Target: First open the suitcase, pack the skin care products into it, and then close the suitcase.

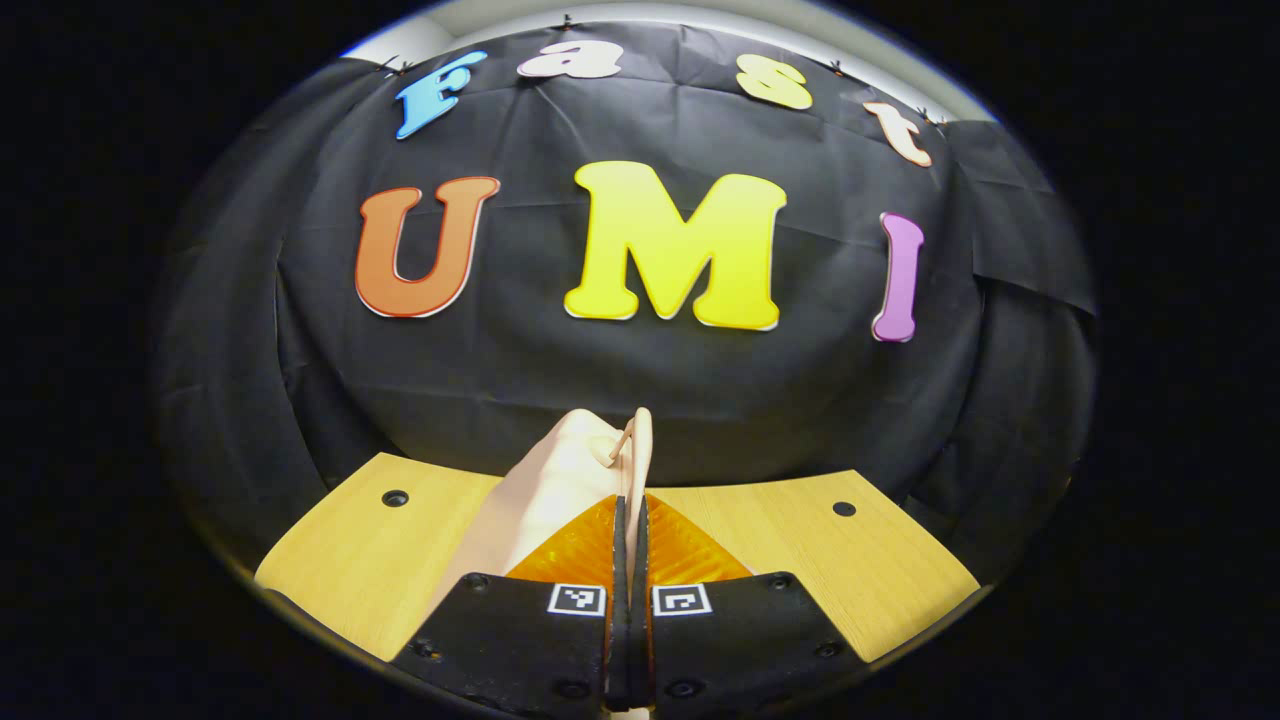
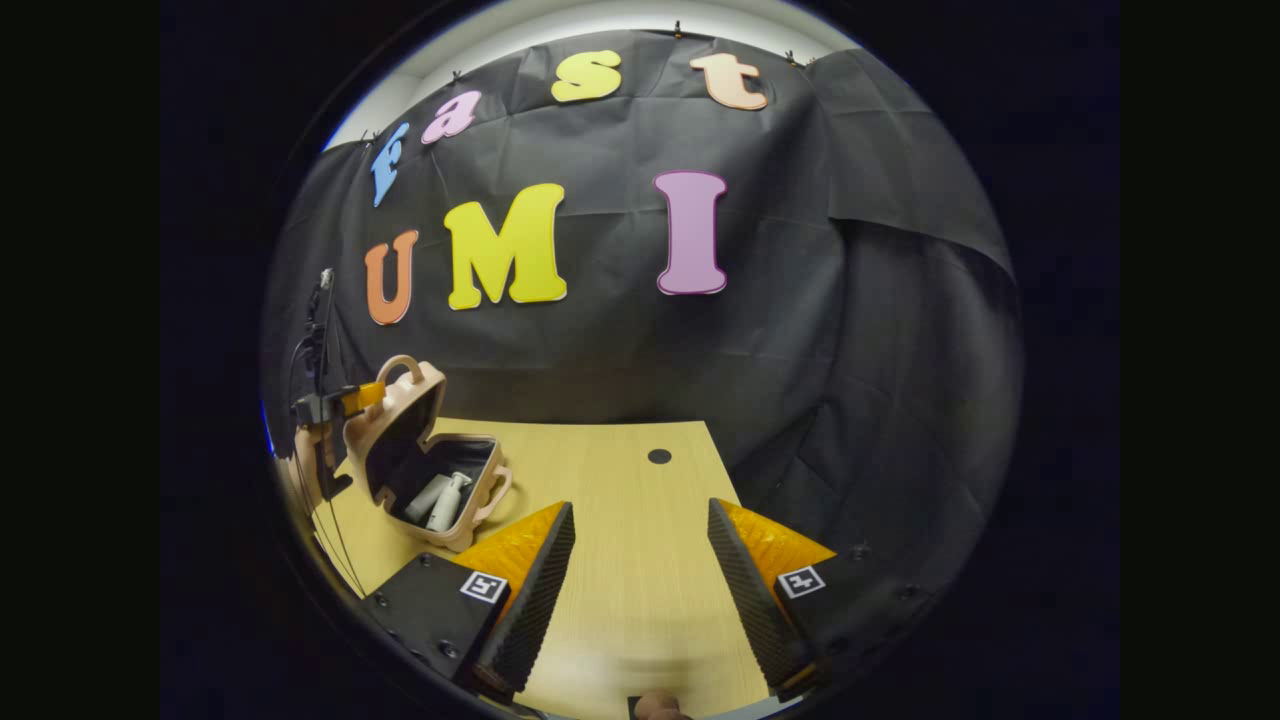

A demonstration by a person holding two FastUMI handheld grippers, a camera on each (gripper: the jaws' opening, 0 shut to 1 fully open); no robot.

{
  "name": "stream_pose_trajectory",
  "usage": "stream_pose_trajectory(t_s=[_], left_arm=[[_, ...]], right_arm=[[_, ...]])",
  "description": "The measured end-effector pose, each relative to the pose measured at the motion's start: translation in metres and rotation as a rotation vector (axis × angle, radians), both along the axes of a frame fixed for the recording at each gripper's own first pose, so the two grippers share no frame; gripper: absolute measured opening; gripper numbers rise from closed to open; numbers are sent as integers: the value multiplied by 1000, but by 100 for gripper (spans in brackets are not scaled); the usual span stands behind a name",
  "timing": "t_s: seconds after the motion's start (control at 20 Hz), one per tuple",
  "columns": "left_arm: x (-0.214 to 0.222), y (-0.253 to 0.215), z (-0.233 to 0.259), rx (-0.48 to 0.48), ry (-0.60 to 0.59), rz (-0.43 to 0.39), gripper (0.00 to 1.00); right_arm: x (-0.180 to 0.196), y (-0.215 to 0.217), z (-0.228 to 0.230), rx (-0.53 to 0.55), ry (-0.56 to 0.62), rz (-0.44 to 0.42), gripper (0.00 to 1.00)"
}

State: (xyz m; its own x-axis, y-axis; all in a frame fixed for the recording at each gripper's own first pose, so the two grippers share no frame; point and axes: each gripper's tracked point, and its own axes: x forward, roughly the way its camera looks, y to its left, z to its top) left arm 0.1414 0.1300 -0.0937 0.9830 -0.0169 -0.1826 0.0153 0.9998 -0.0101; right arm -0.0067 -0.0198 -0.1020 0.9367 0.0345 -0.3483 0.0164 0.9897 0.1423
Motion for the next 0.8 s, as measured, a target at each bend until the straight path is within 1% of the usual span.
stream_pose_trajectory(t_s=[0.25,0.35,0.4,0.5,0.65,0.7,0.8], left_arm=[[7,-54,-52,54,85,-9,4],[14,-75,-76,86,135,-13,4],[17,-85,-91,117,166,-13,3],[19,-98,-117,176,213,-16,4],[18,-114,-146,206,256,-6,4],[18,-116,-151,220,260,6,4],[20,-118,-154,252,250,12,4]], right_arm=[[-3,-22,-17,-16,35,2,80],[-5,-31,-27,-17,56,-3,79],[-5,-36,-32,-15,69,-7,79],[-7,-42,-43,-10,97,-10,77],[-9,-47,-56,5,126,-6,80],[-9,-47,-60,5,134,1,78],[-12,-47,-68,2,153,12,80]])
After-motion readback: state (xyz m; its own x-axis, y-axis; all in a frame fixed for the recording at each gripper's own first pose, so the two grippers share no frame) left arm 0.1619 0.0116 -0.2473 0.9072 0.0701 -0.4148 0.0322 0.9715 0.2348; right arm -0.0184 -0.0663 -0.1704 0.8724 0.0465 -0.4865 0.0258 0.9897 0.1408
